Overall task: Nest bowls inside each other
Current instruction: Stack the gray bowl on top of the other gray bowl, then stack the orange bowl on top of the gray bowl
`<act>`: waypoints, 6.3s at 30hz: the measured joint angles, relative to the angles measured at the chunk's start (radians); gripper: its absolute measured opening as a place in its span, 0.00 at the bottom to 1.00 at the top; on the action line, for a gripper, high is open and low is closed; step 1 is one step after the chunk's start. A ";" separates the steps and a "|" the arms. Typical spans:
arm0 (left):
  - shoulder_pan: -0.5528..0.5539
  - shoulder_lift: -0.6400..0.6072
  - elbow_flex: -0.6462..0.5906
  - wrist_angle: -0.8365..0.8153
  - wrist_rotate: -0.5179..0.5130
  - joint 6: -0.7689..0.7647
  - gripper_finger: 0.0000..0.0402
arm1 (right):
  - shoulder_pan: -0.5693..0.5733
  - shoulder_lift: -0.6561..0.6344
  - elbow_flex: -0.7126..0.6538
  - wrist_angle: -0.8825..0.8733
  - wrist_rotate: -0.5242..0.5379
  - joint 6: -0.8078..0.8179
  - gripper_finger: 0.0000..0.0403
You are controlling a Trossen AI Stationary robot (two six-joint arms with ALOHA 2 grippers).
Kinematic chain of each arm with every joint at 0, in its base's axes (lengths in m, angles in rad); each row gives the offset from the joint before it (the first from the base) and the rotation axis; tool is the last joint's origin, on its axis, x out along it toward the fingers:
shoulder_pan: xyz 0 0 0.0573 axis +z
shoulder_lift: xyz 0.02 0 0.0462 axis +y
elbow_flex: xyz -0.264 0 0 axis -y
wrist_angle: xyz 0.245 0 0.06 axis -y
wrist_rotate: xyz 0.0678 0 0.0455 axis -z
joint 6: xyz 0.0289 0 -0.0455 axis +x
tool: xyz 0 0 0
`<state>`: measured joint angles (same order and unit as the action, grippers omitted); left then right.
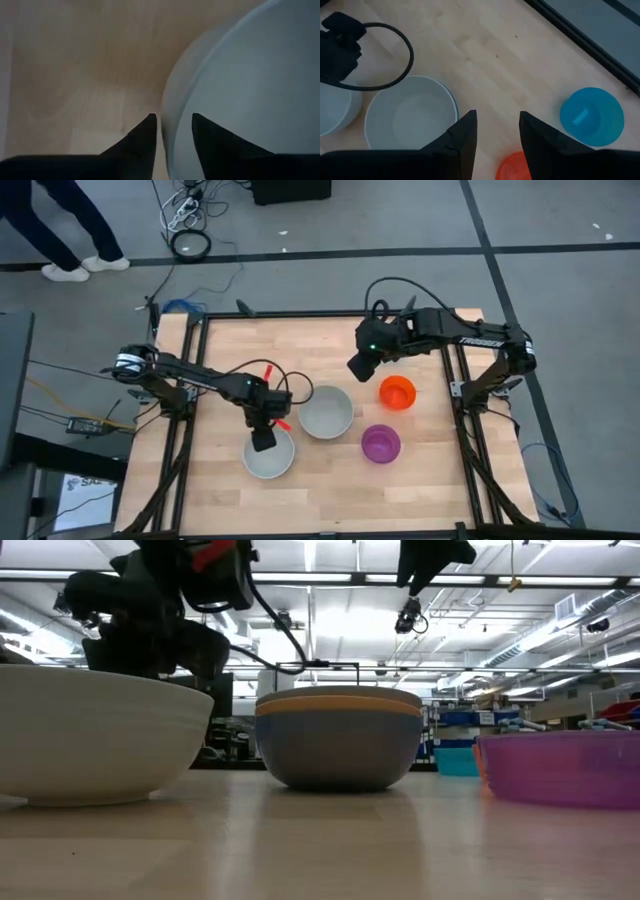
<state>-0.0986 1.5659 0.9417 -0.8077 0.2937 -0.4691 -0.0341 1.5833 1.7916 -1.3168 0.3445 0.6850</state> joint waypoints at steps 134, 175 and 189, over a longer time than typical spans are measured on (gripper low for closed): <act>0.319 0.274 0.648 -0.273 0.228 0.048 0.66 | 0.018 -0.130 0.000 -0.163 0.159 0.083 0.28; 0.344 0.288 0.872 -0.365 0.250 0.028 0.66 | -0.017 -0.129 -0.012 -0.196 0.055 0.183 0.26; 0.412 0.050 1.180 -0.404 -0.181 0.045 0.66 | -0.082 -0.128 -0.444 0.033 -0.433 0.223 0.27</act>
<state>0.3138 1.6162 2.1217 -1.2118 0.1124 -0.4241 -0.1165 1.4555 1.3475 -1.2842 -0.0883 0.9085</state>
